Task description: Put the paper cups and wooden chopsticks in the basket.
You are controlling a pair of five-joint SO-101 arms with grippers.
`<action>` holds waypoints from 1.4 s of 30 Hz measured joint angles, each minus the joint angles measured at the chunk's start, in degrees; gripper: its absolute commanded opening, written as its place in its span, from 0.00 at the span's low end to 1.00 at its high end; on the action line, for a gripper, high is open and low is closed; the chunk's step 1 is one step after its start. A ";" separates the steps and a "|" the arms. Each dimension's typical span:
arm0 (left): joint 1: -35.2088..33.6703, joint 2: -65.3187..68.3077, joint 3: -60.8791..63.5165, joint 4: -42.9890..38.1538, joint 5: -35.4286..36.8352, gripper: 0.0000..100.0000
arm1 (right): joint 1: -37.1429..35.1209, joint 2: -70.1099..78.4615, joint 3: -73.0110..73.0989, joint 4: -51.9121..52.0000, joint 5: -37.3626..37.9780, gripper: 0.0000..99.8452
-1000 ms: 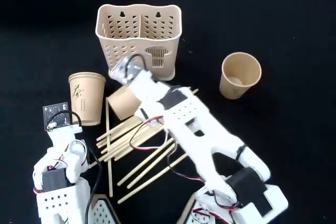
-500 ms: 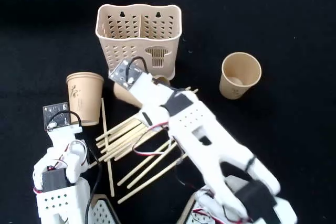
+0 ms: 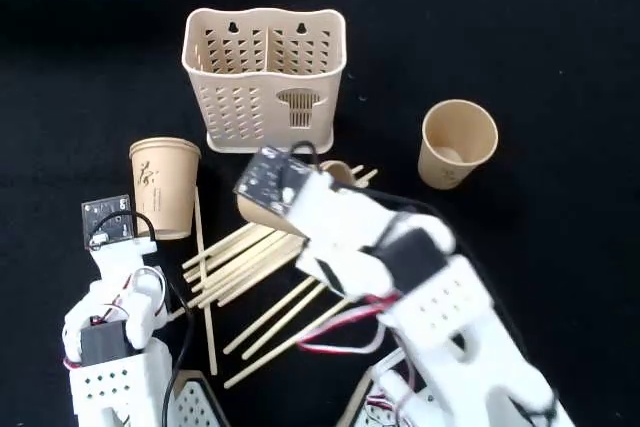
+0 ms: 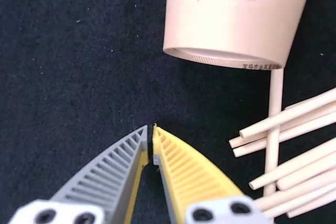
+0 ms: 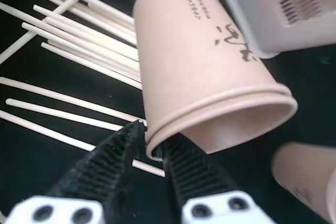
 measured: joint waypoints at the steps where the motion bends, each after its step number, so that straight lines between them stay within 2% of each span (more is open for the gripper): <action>1: 0.00 0.00 0.00 0.00 0.00 0.03 | 2.02 -1.32 -1.49 1.76 0.00 0.01; 4: 0.00 0.00 0.00 0.00 0.00 0.03 | 10.11 -4.13 -6.59 4.48 0.00 0.01; 8: 0.00 0.00 0.00 0.00 0.00 0.03 | 24.35 -4.84 -12.48 5.10 1.76 0.01; 12: 0.00 0.00 0.00 0.00 0.00 0.03 | 36.84 -4.57 -16.35 4.57 8.44 0.01; 15: 0.00 0.00 0.00 0.00 0.00 0.03 | 42.37 -1.76 -17.41 3.52 15.65 0.01; 20: 0.00 0.00 0.00 0.00 0.00 0.03 | 45.27 7.91 -20.57 3.34 25.05 0.01; 30: 0.00 0.00 0.00 0.00 0.00 0.03 | 51.16 23.12 -38.07 3.34 39.74 0.01; 36: 0.00 0.00 0.00 0.00 0.00 0.03 | 51.34 28.66 -39.74 3.87 45.10 0.01; 42: 0.00 0.00 0.00 0.00 0.00 0.03 | 50.11 31.65 -39.74 6.86 46.42 0.01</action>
